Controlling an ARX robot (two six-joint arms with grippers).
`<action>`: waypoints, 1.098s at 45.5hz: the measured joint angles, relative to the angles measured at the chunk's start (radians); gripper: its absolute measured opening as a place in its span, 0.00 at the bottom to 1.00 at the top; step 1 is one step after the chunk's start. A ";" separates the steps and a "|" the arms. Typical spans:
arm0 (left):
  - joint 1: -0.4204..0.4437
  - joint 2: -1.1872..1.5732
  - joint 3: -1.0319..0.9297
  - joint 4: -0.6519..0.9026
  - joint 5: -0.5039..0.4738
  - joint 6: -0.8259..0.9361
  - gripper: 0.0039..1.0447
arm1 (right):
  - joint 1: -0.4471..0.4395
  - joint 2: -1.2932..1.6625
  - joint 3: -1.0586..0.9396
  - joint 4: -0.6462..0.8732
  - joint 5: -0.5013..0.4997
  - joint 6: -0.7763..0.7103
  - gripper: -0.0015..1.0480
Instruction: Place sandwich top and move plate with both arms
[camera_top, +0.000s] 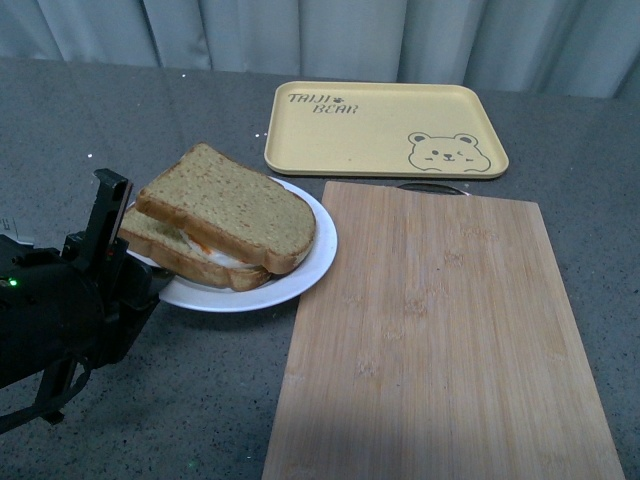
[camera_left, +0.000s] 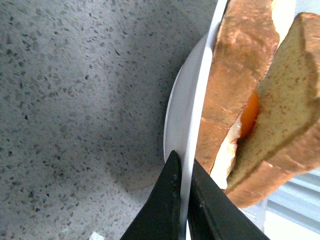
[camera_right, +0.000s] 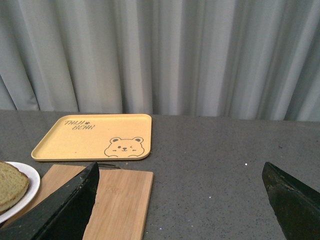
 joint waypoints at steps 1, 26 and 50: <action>0.000 0.000 -0.013 0.040 0.009 -0.005 0.03 | 0.000 0.000 0.000 0.000 0.000 0.000 0.91; -0.066 0.096 0.272 0.092 -0.066 -0.114 0.03 | 0.000 0.000 0.000 0.000 0.000 0.000 0.91; -0.200 0.470 1.022 -0.328 -0.142 -0.191 0.03 | 0.000 0.000 0.000 0.000 0.000 0.000 0.91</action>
